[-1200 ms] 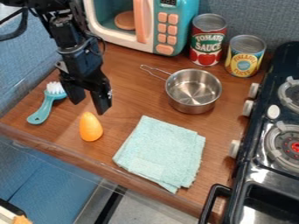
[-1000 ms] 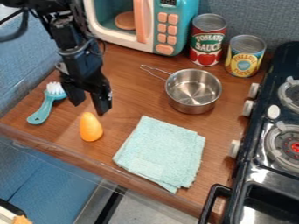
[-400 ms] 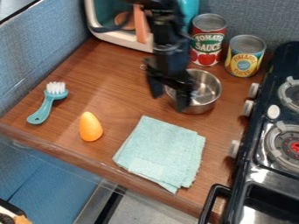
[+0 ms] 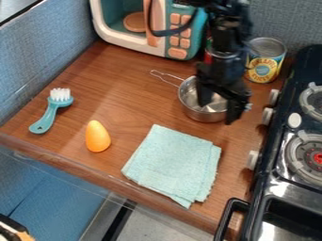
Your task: Take the silver pot and place it over the towel on the bottom right corner of the desk
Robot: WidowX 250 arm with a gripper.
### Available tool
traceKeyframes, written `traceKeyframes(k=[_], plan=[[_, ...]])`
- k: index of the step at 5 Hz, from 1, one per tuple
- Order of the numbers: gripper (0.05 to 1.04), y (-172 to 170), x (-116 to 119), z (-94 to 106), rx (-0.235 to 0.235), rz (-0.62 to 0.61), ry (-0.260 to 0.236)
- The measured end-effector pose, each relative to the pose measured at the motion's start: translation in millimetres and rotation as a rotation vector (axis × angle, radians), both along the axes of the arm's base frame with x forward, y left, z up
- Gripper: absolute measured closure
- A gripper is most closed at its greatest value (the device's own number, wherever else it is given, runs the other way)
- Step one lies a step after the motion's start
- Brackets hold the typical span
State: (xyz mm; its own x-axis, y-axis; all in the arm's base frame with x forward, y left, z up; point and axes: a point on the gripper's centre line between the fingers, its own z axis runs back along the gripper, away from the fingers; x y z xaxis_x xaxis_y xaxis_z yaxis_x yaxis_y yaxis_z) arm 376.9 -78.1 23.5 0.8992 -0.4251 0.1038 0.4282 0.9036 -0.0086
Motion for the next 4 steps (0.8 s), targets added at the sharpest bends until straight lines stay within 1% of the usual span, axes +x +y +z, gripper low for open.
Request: traceKeyframes(k=[1,2,3,4], plan=[[0.083,-6,10,-10.9,0.010,0.004,0.011],[0.134,-8,13,-25.2,0.018,0.004,0.030],[0.411,-9,14,-26.6,0.012,-0.003,0.014],[0.723,-6,12,-29.0,0.017,-0.002,0.019]])
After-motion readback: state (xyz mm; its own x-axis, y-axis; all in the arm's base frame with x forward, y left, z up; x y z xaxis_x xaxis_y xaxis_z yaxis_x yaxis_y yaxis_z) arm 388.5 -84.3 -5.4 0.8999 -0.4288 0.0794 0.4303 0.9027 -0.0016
